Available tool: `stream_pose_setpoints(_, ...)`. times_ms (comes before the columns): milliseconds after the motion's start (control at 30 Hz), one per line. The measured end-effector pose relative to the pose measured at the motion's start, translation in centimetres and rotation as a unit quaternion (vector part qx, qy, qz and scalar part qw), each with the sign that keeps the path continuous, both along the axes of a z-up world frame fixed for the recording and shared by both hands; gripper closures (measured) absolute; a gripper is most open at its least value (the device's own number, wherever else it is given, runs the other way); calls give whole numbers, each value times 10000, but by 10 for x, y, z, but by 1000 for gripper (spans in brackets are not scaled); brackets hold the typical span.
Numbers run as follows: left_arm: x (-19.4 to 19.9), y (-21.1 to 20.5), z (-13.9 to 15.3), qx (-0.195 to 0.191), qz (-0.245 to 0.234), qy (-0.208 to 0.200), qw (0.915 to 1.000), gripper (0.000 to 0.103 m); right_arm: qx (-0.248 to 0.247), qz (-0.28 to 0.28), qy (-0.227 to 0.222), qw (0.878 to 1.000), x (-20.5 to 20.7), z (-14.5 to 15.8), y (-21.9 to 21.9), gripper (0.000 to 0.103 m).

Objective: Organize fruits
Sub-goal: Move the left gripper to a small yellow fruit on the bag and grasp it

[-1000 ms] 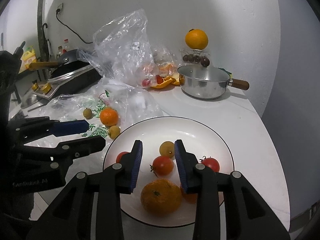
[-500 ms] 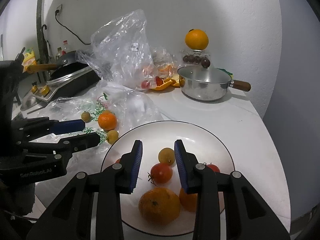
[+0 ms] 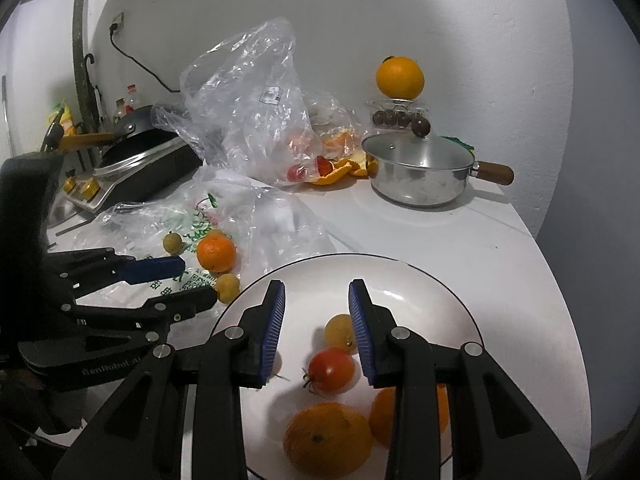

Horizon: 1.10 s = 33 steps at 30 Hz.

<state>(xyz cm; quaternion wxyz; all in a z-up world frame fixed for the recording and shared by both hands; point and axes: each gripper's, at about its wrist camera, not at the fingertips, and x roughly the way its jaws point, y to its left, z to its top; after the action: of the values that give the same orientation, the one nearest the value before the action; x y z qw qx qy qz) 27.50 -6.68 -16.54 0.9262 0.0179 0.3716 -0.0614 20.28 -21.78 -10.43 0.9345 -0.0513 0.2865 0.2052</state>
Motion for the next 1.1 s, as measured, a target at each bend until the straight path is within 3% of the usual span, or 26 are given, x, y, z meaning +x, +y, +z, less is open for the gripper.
stream_pose_setpoints(433, 22, -6, -12, 135, 17, 320, 9994, 63, 98, -9, 39, 9999, 12, -1, -8, 68)
stream_pose_setpoints(733, 32, -6, -20, -23, 119, 502, 9987, 71, 197, -34, 82, 9998, 16, -5, -18, 68)
stream_pose_setpoints(833, 32, -7, -22, -102, 125, 513, 9986, 79, 219, -58, 116, 9997, 16, -8, -22, 68)
stream_pose_setpoints(1100, 23, -5, -11, -241, 170, 339, 9990, 79, 204, -93, 94, 9997, 11, -6, -25, 68)
